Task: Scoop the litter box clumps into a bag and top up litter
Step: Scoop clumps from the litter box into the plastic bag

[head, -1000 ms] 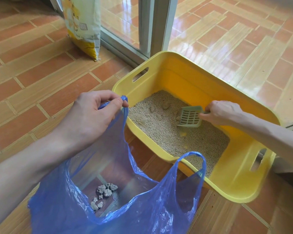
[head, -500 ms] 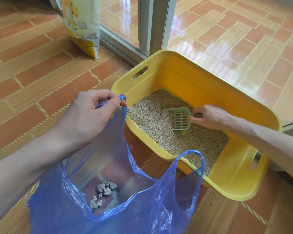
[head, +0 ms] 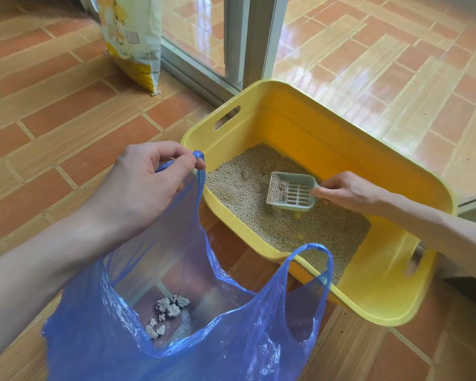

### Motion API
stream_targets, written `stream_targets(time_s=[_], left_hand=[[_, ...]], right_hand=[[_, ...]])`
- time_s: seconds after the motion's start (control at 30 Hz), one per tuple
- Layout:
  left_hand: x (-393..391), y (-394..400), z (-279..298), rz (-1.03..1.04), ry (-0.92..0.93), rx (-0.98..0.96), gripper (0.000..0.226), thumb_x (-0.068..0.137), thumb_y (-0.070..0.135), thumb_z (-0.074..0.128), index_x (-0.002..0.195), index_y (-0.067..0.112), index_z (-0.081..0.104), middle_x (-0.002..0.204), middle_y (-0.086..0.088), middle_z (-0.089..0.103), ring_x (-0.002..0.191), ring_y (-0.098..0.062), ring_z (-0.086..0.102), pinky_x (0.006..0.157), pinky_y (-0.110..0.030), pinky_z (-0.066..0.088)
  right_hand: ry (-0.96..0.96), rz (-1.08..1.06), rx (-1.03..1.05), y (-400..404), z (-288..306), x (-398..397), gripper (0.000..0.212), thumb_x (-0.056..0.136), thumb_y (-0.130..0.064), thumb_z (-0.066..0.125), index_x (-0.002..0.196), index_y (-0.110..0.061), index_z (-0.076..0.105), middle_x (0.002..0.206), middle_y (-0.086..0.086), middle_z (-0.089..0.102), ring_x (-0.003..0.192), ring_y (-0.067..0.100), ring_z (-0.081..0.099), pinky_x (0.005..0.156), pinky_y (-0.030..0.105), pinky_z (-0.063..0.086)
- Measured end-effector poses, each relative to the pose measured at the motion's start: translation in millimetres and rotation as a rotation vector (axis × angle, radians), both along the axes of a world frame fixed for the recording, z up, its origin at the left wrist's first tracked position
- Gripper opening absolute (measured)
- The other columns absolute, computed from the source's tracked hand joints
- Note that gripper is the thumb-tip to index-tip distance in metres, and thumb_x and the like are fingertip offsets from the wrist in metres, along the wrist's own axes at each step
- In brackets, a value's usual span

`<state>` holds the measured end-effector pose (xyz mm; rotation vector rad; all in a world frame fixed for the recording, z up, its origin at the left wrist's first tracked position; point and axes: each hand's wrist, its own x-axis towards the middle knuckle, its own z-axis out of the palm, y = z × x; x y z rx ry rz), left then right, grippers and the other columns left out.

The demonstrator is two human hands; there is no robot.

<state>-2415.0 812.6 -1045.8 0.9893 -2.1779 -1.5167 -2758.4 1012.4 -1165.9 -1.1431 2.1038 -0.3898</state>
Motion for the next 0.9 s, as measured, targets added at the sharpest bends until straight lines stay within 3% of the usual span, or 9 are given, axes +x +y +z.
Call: stream_targets(time_s=[0.1, 0.6, 0.9], left_hand=[[-2, 0, -2, 0.006, -0.018, -0.017, 0.025, 0.105, 0.032, 0.056, 0.092, 0.028, 0.077, 0.051, 0.012, 0.038, 0.051, -0.018, 0.027, 0.054, -0.028, 0.022], [-4, 2, -1, 0.014, -0.035, -0.053, 0.025, 0.105, 0.032, 0.056, 0.092, 0.026, 0.077, 0.05, 0.014, 0.039, 0.046, -0.009, 0.03, 0.048, -0.023, 0.025], [-11, 3, -4, -0.01, -0.023, -0.048, 0.026, 0.106, 0.029, 0.055, 0.094, 0.024, 0.077, 0.053, 0.011, 0.037, 0.048, -0.014, 0.026, 0.048, -0.025, 0.021]], right_hand=[[-0.03, -0.001, -0.013, 0, 4, 3, 0.044, 0.098, -0.043, 0.058, 0.079, -0.005, 0.07, 0.063, -0.002, 0.056, 0.047, 0.006, 0.038, 0.044, 0.022, 0.028], [-0.001, 0.053, -0.082, -2, 8, 16, 0.046, 0.097, -0.044, 0.059, 0.076, -0.004, 0.07, 0.06, 0.0, 0.054, 0.044, 0.005, 0.035, 0.042, 0.022, 0.026], [0.079, 0.072, -0.104, 1, 17, 22, 0.074, 0.081, -0.071, 0.049, 0.081, 0.001, 0.069, 0.059, 0.002, 0.05, 0.045, 0.008, 0.033, 0.041, 0.022, 0.024]])
